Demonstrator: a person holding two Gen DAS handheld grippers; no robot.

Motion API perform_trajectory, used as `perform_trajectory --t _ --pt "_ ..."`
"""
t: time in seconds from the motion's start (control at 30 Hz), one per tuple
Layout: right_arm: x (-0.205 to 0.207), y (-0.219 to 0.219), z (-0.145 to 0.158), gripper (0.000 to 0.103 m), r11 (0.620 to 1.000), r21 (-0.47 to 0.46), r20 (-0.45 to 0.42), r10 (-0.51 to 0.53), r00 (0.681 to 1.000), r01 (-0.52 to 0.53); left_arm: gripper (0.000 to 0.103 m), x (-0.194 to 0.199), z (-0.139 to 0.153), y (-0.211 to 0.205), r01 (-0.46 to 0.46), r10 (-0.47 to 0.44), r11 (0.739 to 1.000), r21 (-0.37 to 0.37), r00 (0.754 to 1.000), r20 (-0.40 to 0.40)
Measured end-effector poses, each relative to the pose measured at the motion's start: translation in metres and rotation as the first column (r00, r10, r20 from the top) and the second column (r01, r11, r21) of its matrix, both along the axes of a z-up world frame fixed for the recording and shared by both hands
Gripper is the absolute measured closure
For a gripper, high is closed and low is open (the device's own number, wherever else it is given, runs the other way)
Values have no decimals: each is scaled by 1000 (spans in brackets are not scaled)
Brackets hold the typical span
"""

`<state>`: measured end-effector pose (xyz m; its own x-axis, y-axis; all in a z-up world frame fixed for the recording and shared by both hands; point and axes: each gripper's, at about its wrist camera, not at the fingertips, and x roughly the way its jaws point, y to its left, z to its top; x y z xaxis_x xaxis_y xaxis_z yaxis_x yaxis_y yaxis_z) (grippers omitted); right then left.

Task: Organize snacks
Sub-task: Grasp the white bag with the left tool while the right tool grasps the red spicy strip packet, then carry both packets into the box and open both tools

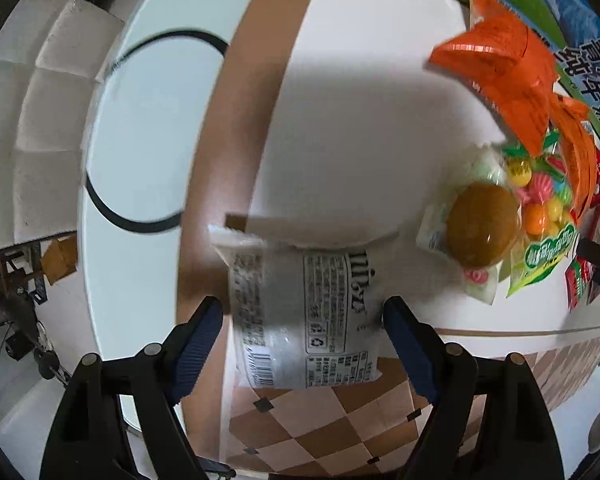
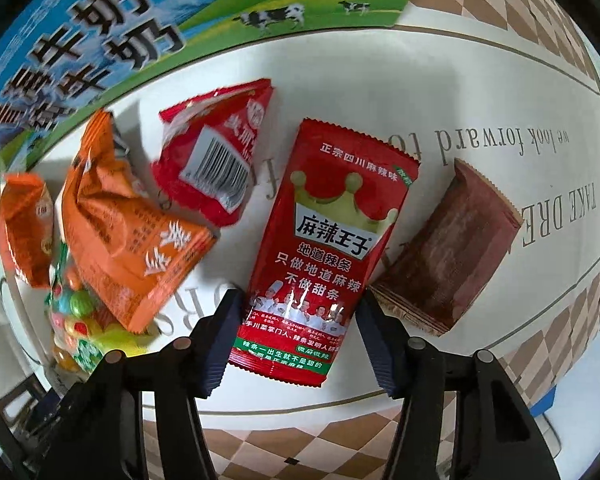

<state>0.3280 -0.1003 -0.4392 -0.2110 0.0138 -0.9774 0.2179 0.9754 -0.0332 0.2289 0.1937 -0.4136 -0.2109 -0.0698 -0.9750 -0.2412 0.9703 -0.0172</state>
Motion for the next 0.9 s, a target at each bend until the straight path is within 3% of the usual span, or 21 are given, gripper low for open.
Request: perform_trajectory --t 0.27,0.37,0.53,0.63,0.7,0.9 --pt "-51 11 -5 44 994 47 -70 107 992 -103 22 12 -5 0 24 -25 1000 14 999 31" --pt "-57 7 -7 34 995 84 -74 53 996 -47 32 16 0 -6 39 -40 999 20 998 52" --pt "-50 -1 -11 30 996 84 -67 -22 998 27 33 11 7 -13 50 -55 997 66 996 68" --pt "-42 -4 -9 38 998 24 -61 -60 996 61 33 10 6 -13 35 -40 997 67 997 69" --pt "-30 -4 -11 50 998 10 -36 -57 998 57 33 7 7 -17 29 -33 998 64 997 69" --pt "-30 7 2 58 1000 7 -4 -11 1000 11 33 -7 13 -36 34 -37 998 52 997 69"
